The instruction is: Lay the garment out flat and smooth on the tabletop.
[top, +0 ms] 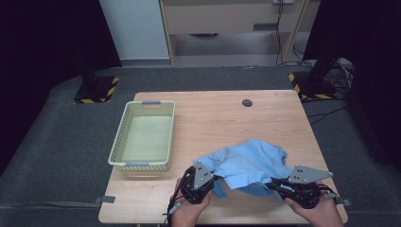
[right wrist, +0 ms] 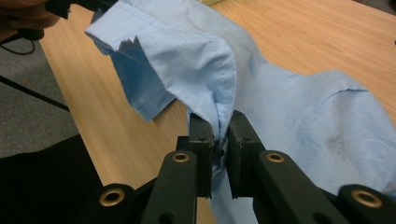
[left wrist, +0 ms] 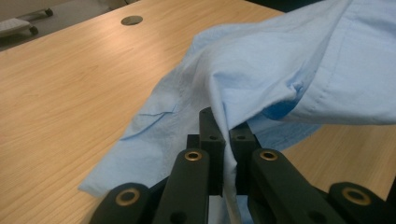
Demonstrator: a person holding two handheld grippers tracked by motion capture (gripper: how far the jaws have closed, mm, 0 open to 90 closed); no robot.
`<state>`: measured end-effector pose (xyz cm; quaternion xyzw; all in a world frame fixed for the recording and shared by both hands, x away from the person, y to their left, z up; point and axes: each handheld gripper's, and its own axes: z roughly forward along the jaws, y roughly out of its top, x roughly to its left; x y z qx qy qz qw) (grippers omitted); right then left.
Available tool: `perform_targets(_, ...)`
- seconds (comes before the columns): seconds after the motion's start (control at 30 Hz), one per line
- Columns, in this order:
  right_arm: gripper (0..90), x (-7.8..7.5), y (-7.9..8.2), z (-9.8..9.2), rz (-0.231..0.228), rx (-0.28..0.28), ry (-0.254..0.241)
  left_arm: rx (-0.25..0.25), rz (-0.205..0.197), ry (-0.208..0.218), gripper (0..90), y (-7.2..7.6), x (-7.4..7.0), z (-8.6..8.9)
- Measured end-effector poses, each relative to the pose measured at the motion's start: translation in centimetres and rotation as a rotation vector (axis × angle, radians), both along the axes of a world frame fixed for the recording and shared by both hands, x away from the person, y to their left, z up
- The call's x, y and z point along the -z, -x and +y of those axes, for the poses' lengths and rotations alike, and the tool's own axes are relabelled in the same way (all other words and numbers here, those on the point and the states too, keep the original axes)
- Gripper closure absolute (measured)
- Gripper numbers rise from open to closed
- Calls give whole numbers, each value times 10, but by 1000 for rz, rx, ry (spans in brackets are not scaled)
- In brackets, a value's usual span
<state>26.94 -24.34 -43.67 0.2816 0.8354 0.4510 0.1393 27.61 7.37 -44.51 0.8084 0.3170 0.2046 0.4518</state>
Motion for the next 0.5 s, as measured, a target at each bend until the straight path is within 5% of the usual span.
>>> perform_targets(0.33,823,-28,5,-6,-36,-12,-1,29,-10,39,881,9,-25,-1)
perform_targets(0.5,822,-32,-11,-6,-46,-12,0,6,-16,34,879,-8,-33,1)
